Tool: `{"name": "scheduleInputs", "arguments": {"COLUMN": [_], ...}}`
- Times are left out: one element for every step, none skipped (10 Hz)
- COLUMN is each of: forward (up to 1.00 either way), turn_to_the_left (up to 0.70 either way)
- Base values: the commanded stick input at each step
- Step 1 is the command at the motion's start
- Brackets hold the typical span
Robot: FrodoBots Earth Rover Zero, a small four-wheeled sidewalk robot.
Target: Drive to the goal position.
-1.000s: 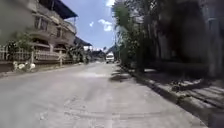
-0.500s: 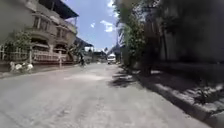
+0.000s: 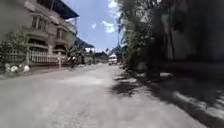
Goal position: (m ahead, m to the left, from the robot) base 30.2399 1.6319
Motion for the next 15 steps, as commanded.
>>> {"name": "scheduleInputs", "arguments": {"forward": [1.00,1.00,1.00,1.00,1.00,1.00,1.00,1.00,1.00,1.00,1.00,1.00,1.00,1.00,1.00], "turn_to_the_left": [0.00,0.00,0.00,0.00,0.00,0.00,0.00,0.00,0.00,0.00,0.00,0.00,0.00,0.00,0.00]}}
